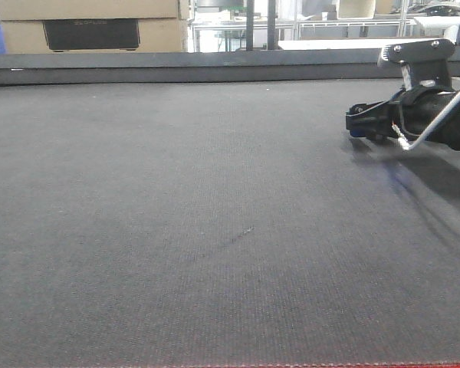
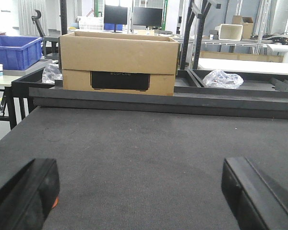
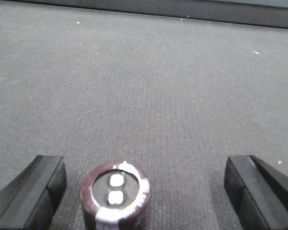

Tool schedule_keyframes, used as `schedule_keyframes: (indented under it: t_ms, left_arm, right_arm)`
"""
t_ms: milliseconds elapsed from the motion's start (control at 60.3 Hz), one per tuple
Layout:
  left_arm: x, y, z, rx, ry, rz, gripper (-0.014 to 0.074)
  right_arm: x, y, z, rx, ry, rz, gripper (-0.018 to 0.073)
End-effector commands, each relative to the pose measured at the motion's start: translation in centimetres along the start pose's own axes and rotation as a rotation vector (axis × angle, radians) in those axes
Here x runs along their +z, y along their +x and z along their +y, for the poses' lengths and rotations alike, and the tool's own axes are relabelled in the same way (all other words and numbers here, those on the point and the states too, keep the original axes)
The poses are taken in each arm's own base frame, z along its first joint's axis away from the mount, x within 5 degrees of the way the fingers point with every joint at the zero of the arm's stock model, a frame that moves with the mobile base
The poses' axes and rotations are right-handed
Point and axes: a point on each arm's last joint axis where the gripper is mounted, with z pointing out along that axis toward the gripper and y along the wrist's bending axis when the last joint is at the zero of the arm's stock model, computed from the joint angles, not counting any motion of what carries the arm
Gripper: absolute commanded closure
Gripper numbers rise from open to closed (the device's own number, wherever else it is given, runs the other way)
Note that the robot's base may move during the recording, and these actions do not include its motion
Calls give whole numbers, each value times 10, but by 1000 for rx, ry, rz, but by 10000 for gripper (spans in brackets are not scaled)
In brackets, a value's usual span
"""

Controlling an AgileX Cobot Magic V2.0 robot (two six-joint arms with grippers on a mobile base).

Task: Place cylindrical capacitor in blue bin on shelf
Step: 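Close both grippers on the capacitor and orange cylinder and lift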

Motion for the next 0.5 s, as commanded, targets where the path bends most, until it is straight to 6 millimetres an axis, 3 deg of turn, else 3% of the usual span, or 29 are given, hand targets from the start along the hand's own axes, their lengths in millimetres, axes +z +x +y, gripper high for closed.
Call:
schedule_keyframes:
  t_ms: [0, 99, 315, 481]
  left_arm:
    - [1, 0, 0, -3, 5, -5, 7]
    - [1, 0, 0, -3, 5, -5, 7]
    - [1, 0, 0, -3, 5, -5, 7]
    - [1, 1, 1, 47, -12, -1, 7]
  right_arm:
    - [2, 1, -2, 1, 6, 0, 15]
    - [3, 2, -2, 0, 6, 3, 125]
    - [2, 1, -2, 0, 6, 1, 524]
    - [-2, -18, -3, 5, 6, -33, 661]
